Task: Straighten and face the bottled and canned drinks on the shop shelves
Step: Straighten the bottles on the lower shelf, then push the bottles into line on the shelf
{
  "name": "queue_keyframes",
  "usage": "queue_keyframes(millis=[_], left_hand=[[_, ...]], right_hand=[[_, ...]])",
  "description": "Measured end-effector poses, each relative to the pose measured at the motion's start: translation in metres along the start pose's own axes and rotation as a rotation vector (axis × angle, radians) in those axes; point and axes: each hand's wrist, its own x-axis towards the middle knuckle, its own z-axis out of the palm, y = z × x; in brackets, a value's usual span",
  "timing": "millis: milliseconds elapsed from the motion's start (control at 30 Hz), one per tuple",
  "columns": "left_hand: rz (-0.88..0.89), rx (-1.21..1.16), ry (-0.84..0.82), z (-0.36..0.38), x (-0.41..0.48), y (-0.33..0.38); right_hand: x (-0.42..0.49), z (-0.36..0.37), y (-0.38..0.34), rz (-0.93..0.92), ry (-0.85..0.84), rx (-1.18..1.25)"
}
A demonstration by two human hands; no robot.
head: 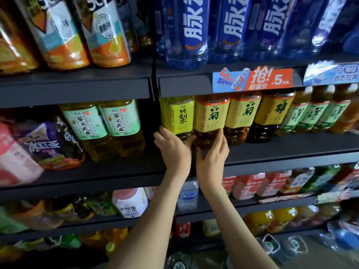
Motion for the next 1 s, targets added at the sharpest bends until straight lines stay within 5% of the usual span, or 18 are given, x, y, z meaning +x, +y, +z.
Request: queue_keyframes(millis=[100,200,367,633,1000], left_hand=[[0.066,-0.031,-0.016,-0.013,-0.007,-0.010],[0.219,0.016,0.178,-0.037,-0.019,-0.042],[0.336,0.427,0.420,-0.077,0.000,-0.121],[0.486,0.448,0.353,-0.106,0.062,-0.170],[0.442,0.299,0.376,-0.113,0.057,-0.157]], right_hand=[[-0.017,0.001,-0.012,-0.062,-0.016,0.023],[-0.040,0.007,-0.034,-0.175,-0.085,0.068],[-0.070,0.051,-0.064,-0.364,-0.297,0.093],[-0.052,0.107,-0.106,-0.304,-0.372,0.043],[-0.053,0.127,-0.115,-0.292,-0.314,0.019]])
